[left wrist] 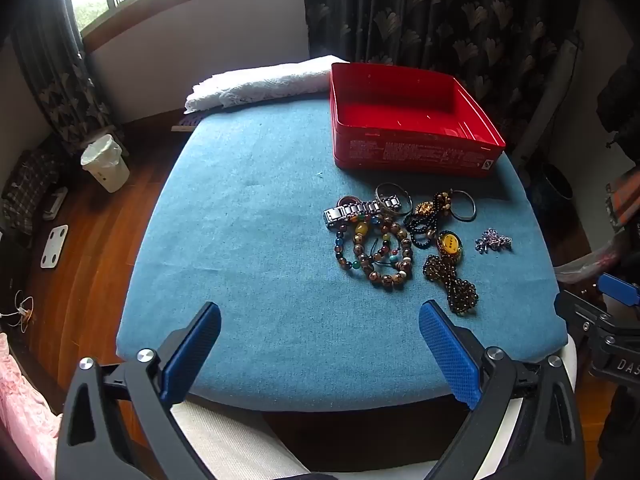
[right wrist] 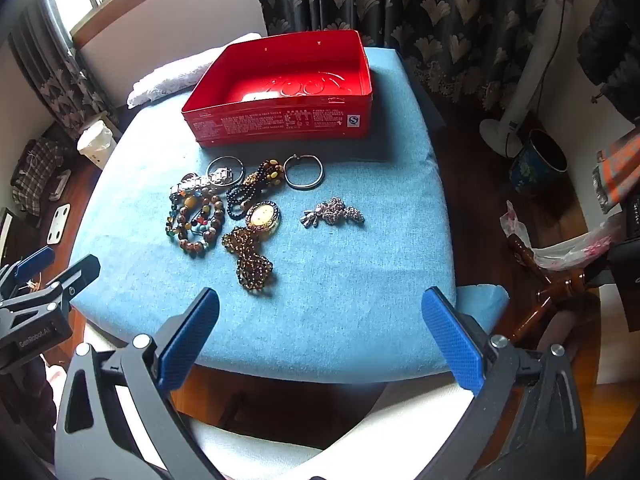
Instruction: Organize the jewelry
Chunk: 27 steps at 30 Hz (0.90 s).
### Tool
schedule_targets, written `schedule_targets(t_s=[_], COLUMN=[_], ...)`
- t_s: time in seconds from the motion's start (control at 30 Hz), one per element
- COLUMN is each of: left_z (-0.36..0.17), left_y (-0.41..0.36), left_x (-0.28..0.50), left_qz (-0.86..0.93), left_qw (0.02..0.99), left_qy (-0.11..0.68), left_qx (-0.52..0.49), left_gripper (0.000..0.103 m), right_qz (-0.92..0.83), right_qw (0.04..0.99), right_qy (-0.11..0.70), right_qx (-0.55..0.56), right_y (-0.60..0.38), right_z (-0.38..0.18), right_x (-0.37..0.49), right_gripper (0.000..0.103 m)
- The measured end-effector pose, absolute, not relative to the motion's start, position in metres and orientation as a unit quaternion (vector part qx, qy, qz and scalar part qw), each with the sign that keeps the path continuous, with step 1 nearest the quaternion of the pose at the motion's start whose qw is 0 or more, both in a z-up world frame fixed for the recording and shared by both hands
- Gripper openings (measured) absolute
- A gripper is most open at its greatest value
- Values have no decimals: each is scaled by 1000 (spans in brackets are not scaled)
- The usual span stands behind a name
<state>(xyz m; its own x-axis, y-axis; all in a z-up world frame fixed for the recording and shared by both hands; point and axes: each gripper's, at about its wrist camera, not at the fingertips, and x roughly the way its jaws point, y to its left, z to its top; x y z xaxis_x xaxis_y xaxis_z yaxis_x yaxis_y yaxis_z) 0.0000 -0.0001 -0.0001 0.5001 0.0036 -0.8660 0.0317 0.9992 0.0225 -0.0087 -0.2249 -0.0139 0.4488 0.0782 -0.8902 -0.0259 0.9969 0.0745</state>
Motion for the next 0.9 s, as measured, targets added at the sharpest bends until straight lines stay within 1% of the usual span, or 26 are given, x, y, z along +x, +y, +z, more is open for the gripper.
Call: schedule_targets(t_s=[0.9], left_z=[-1], left_y=[1], left_x=[-1], left_qz=[-7], left_qw=[865], left_qy=[501], left_qx=[17], left_gripper=[97], right_qz=[29], right_qw=[853], right_qy=[521], right_qx=[24], right_y=[-225], right_z=[-13], right_x=[-9], right_gripper=[98])
